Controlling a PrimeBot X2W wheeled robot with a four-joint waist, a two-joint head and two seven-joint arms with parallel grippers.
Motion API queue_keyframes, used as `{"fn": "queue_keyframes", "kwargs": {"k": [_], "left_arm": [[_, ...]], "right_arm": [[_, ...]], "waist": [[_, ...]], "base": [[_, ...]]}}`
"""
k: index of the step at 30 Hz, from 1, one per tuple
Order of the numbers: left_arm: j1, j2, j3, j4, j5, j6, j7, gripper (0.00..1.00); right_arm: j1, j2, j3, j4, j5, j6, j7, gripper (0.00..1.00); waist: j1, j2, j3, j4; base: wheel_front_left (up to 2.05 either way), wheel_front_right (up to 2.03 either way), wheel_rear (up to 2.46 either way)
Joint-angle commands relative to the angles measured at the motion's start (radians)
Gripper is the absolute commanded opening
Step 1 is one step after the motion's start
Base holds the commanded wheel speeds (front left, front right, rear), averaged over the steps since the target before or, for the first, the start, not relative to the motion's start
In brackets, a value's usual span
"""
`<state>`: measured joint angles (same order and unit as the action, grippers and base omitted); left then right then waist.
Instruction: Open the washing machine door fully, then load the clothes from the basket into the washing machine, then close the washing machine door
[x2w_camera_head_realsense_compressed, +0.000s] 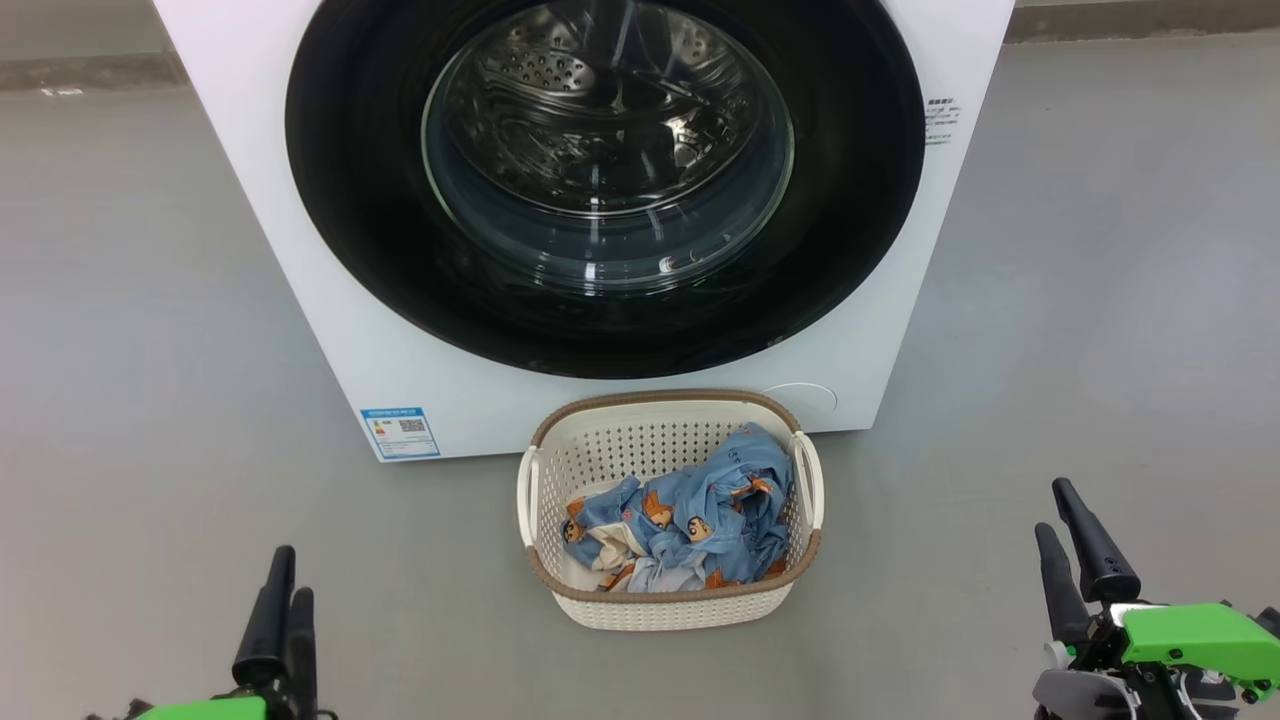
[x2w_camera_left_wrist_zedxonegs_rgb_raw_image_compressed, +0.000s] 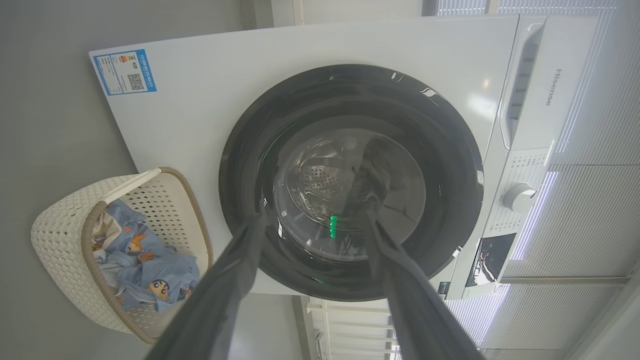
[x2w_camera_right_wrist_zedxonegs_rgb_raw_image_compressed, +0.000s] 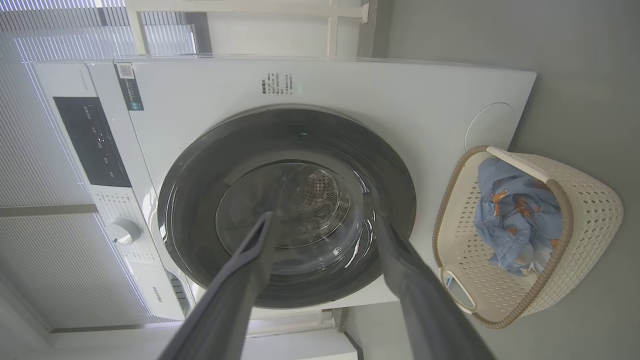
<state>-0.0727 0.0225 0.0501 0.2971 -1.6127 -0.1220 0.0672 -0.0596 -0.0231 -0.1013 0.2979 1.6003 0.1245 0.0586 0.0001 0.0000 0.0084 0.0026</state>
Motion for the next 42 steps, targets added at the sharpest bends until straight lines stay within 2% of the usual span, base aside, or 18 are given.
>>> {"fn": "queue_keyframes", "kwargs": {"k": [1, 14, 27, 42], "left_arm": [[-0.051, 0.017, 0.001, -0.034, 0.02, -0.002, -0.012, 1.0], [-0.075, 0.033, -0.027, -0.045, 0.102, -0.003, -0.05, 1.0], [-0.092, 0.04, -0.037, -0.028, 0.337, -0.003, -0.089, 1.0], [-0.118, 0.045, -0.062, 0.0, 0.621, -0.004, -0.134, 1.0]], "right_arm": [[-0.055, -0.011, 0.007, -0.036, -0.019, 0.001, -0.009, 1.0], [-0.069, -0.018, 0.039, -0.068, -0.127, 0.002, -0.045, 1.0], [-0.084, -0.038, 0.091, -0.088, -0.293, 0.002, -0.083, 1.0], [-0.106, -0.057, 0.125, -0.074, -0.547, 0.003, -0.128, 1.0]], "waist": [[-0.0001, 0.0, 0.0, 0.0], [-0.0001, 0.0, 0.002, 0.002], [-0.0001, 0.0, 0.002, 0.002], [-0.0001, 0.0, 0.009, 0.006]], "base": [[0.0, 0.0, 0.0], [0.0, 0.0, 0.0], [0.0, 0.0, 0.0], [0.0, 0.0, 0.0]]}}
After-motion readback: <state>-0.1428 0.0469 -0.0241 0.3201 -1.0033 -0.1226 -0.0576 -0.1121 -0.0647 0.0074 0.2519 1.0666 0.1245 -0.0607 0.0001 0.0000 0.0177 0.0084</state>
